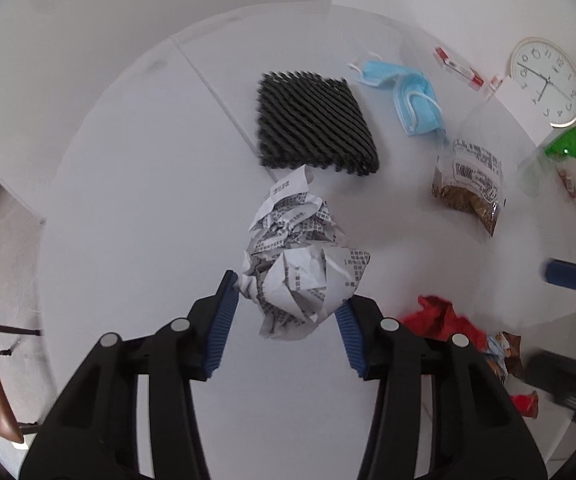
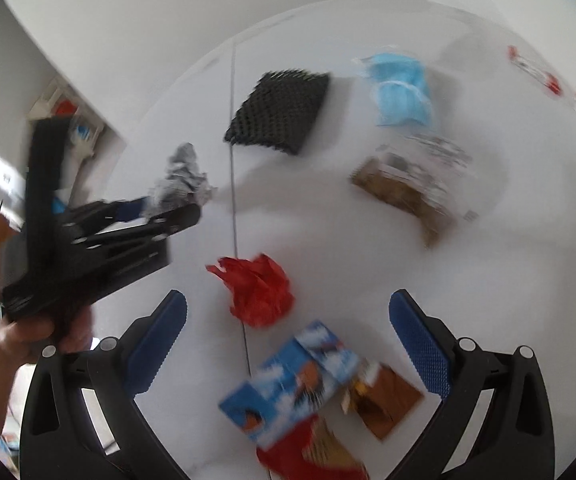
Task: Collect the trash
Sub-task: 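Grasp the white printed crumpled paper with the left tool while the right tool grasps the red paper, then carry both papers over the wastebasket and open both tools to drop them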
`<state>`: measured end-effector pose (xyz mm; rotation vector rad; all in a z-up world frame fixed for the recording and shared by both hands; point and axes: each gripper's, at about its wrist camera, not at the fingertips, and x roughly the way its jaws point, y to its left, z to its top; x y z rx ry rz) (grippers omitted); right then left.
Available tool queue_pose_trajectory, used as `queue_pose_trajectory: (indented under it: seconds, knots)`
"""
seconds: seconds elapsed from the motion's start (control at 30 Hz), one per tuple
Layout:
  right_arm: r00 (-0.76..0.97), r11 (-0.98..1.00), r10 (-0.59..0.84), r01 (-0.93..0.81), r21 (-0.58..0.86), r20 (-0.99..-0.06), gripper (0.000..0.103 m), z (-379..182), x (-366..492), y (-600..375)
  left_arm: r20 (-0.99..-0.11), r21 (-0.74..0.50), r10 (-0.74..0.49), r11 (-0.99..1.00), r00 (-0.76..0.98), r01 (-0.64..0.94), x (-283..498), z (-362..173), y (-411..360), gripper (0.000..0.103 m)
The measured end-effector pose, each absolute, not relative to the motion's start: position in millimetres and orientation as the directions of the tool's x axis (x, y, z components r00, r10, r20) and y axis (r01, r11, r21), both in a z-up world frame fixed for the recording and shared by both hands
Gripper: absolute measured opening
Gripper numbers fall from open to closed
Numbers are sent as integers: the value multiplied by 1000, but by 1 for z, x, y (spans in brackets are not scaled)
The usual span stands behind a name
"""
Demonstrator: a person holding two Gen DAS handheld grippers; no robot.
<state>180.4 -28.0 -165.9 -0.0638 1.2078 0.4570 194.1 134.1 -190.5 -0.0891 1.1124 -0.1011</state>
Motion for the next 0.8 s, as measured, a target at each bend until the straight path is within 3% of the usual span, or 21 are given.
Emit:
queue_pose_trajectory:
  seconds: [0.13,0.33,0.5,0.8]
  knots:
    - [226,883,269,-446,146,-936,98,-192,195,1,-881,-122,-103,992,462,-13,174,-174,153,47]
    - [196,879,172,-473,61,-965,81,-223,203,18,-872,-114,-56,989,487,-92,137,-158,180,47]
    - [175,888,147,-457,52,-973,46,-230,202,16,-878,-118,-23,979,478,-168,106,-155,201,47]
    - [207,871,273,-468,150,-940,45,-170,157,19,-869,-112,46,951,492,-287,46,-139,234,47]
